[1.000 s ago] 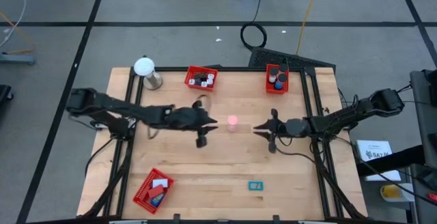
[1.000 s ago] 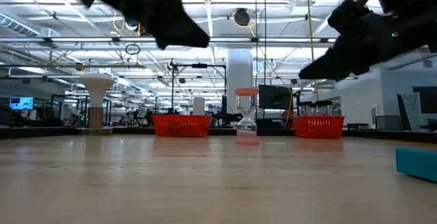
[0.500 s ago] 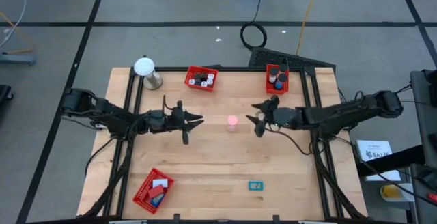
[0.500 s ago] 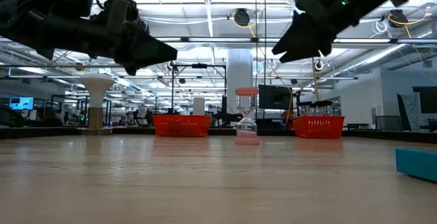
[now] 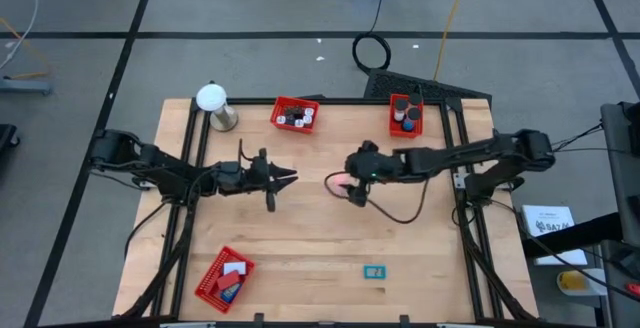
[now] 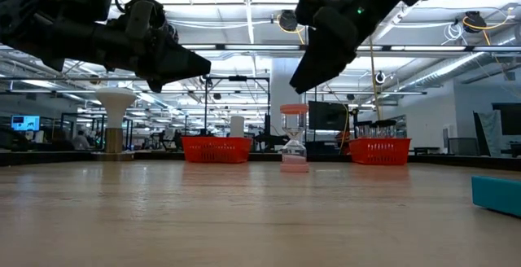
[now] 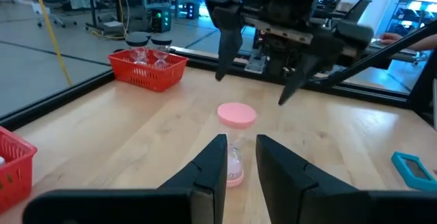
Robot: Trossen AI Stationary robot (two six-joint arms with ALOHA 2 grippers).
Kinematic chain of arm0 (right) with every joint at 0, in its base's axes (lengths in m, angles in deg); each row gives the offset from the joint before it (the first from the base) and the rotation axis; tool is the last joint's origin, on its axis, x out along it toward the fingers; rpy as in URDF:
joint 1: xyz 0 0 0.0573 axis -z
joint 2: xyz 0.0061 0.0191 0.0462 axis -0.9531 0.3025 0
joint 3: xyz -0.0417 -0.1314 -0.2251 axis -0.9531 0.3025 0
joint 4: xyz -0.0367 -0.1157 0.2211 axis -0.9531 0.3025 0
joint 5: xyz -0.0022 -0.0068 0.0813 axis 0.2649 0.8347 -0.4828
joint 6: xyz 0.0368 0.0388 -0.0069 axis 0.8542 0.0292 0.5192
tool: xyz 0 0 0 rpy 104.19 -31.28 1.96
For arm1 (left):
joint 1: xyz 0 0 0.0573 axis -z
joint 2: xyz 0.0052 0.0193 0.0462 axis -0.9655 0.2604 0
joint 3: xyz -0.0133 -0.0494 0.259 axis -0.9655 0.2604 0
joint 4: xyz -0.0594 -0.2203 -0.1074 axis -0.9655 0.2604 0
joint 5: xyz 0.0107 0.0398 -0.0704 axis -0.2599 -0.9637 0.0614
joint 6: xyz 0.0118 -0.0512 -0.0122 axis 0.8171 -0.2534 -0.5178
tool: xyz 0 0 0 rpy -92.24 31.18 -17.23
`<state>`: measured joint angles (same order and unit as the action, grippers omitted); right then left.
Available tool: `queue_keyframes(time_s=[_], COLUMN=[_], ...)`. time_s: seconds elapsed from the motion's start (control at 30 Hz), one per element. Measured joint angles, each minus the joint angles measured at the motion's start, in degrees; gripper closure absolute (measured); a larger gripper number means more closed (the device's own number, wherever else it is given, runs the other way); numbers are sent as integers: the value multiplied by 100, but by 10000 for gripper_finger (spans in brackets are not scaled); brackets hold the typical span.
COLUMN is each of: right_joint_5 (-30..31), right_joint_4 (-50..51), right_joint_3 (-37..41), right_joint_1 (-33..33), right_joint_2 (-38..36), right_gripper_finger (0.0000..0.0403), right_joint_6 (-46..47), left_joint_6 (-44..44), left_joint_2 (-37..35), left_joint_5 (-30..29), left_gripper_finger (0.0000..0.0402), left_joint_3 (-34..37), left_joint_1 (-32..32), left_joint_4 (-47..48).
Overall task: Pick & Place Office items
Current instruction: Put the pink hourglass into the top right red basket
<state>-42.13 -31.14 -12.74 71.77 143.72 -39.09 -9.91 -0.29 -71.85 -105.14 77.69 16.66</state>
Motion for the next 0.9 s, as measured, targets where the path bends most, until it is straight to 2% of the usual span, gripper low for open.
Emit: queue_keyframes(time_s=[0.13, 0.27, 0.6, 0.73, 0.9], right_joint_5=[22, -215, -468, -581, -554], right_joint_4=[-21, -112, -269, -459, -588], right_joint_3=[-115, -115, -15, -43, -35], right_joint_1=[20, 143, 294, 289, 275], right_joint_2=[281, 375, 780, 904, 933], right_gripper_finger=[49, 54, 89, 120, 186], right_joint_6=[-400, -440, -499, -484, -439], left_joint_6=[2, 5, 17, 17, 17], left_joint_2=[0, 2, 2, 2, 2], left_joint_5=[0, 2, 3, 5, 7], left_gripper_finger=[325, 325, 325, 325, 325], left_joint_3=[0, 0, 0, 0, 0], left_joint_1=[2, 0, 0, 0, 0], left_joint_4=[2, 6, 13, 15, 24])
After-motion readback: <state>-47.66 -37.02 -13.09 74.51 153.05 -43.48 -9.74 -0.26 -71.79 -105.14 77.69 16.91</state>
